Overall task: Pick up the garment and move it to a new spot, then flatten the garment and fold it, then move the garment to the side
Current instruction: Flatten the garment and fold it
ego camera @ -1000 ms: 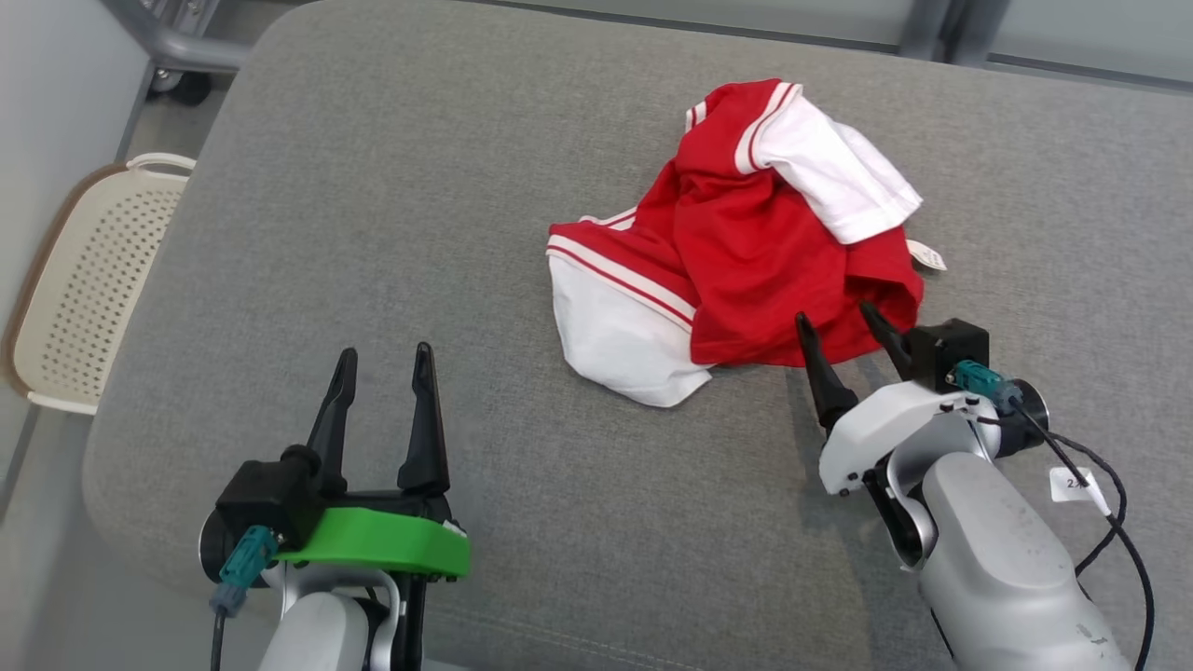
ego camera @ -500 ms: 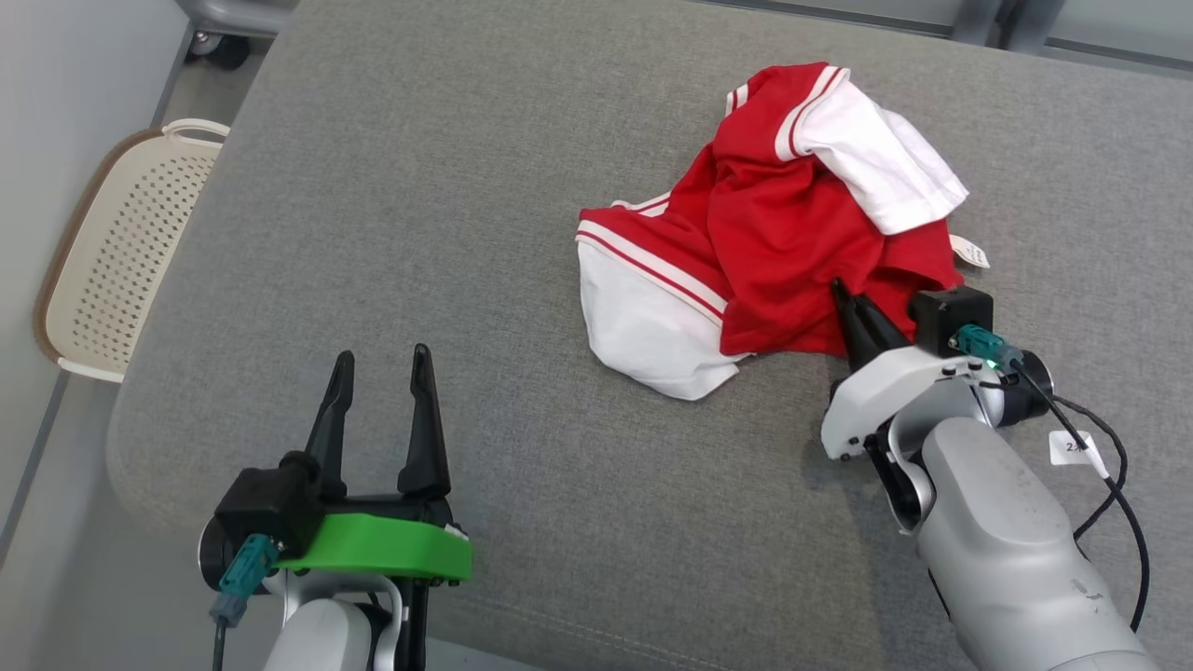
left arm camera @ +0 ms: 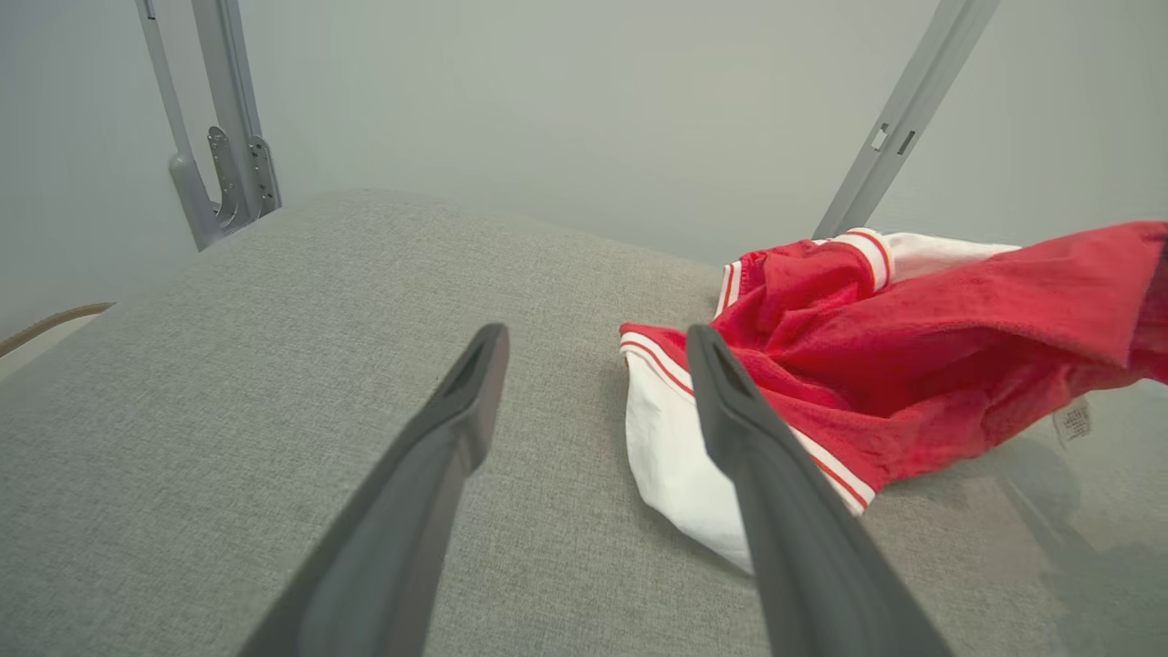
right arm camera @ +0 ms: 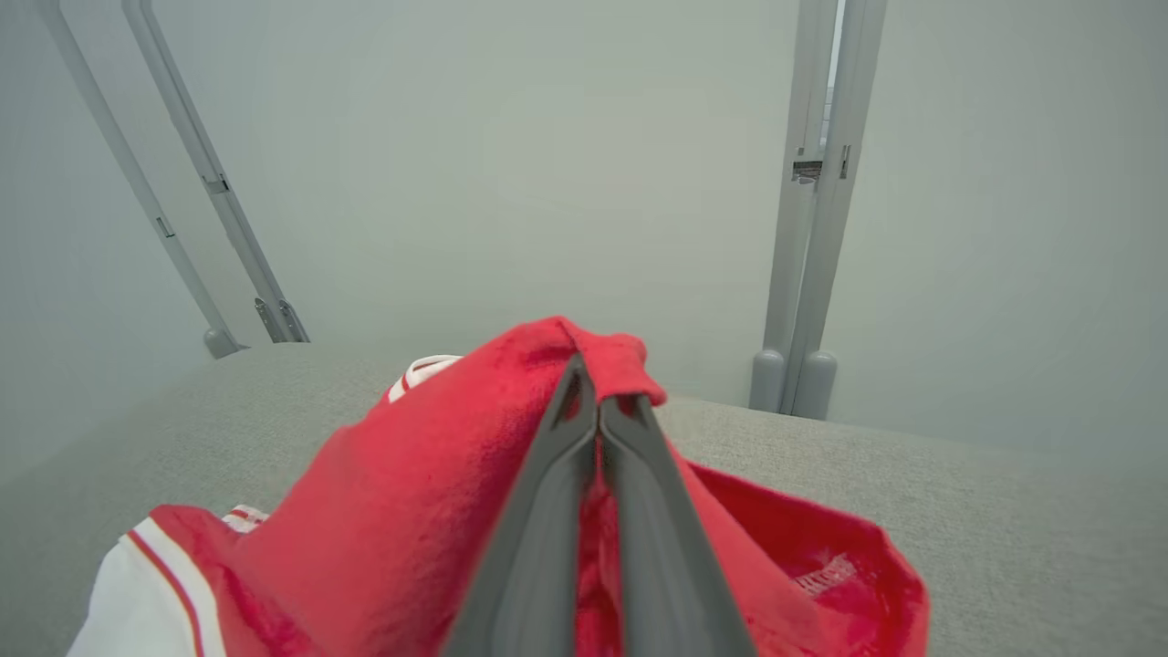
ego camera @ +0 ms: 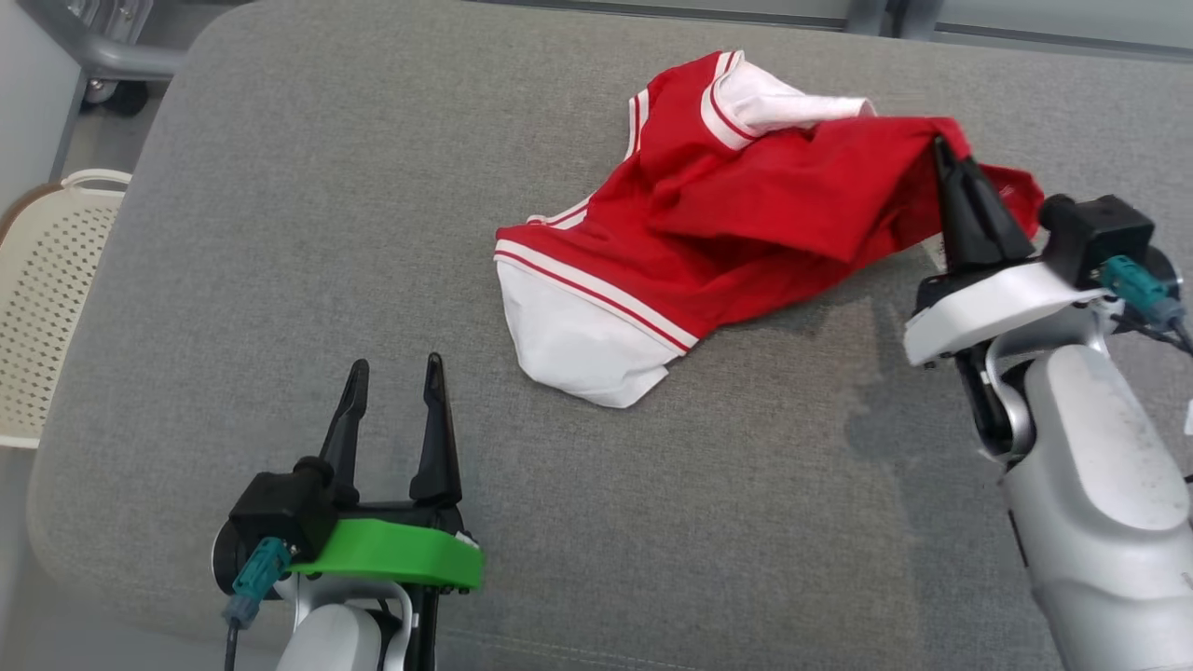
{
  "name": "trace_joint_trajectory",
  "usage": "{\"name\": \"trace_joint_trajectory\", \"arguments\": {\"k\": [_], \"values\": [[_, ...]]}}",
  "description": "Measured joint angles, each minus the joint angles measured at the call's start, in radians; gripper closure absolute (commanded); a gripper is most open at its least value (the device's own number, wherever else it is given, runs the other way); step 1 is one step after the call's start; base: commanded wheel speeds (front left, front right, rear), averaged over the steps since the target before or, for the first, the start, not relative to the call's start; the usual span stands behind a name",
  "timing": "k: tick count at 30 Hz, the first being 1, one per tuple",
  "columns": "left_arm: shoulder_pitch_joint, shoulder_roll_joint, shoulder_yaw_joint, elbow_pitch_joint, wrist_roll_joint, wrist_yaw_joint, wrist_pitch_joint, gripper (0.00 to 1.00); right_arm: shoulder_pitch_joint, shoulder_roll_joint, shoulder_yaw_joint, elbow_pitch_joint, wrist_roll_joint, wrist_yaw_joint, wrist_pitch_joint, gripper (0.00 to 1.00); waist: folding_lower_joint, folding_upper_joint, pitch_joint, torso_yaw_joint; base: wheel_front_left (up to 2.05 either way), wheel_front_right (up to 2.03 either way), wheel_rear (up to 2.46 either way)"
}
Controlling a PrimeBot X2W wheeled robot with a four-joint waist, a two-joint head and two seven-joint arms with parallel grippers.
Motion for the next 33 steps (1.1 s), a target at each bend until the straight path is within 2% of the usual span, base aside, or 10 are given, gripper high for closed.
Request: {"name": "trace_joint_trajectory", "arguments": {"k": [3,12,18,24,33], "values": [[0.002,0.000,-0.002,0.004,-0.002,0.004,0.000,0.00,0.032,-0.007,-0.032,-0.089,0.010,0.000,0.058,1.00,0.0000,0.0000,-0.009,-0.012,0.00,0.00,0.00],[0.024,0.000,0.006,0.006,-0.015,0.006,0.000,0.00,0.218,0.034,-0.127,-0.402,0.009,0.000,0.253,1.00,0.0000,-0.0001,-0.046,-0.040,0.00,0.00,0.00],[0.027,0.000,-0.002,0.006,-0.015,0.006,0.000,0.00,0.284,0.060,-0.202,-0.437,0.013,0.000,0.340,1.00,0.0000,0.0000,-0.054,-0.055,0.00,0.00,0.00],[0.025,0.000,-0.016,0.008,-0.015,0.004,0.000,0.00,0.259,0.046,-0.250,-0.289,0.032,0.000,0.393,1.00,0.0000,0.0000,-0.033,-0.054,0.00,0.00,0.00],[0.005,0.000,-0.026,0.018,-0.014,-0.002,0.000,0.00,0.031,-0.033,-0.355,0.094,0.070,0.000,0.369,1.00,0.0000,0.0002,0.005,-0.021,0.00,0.00,0.00]]}}
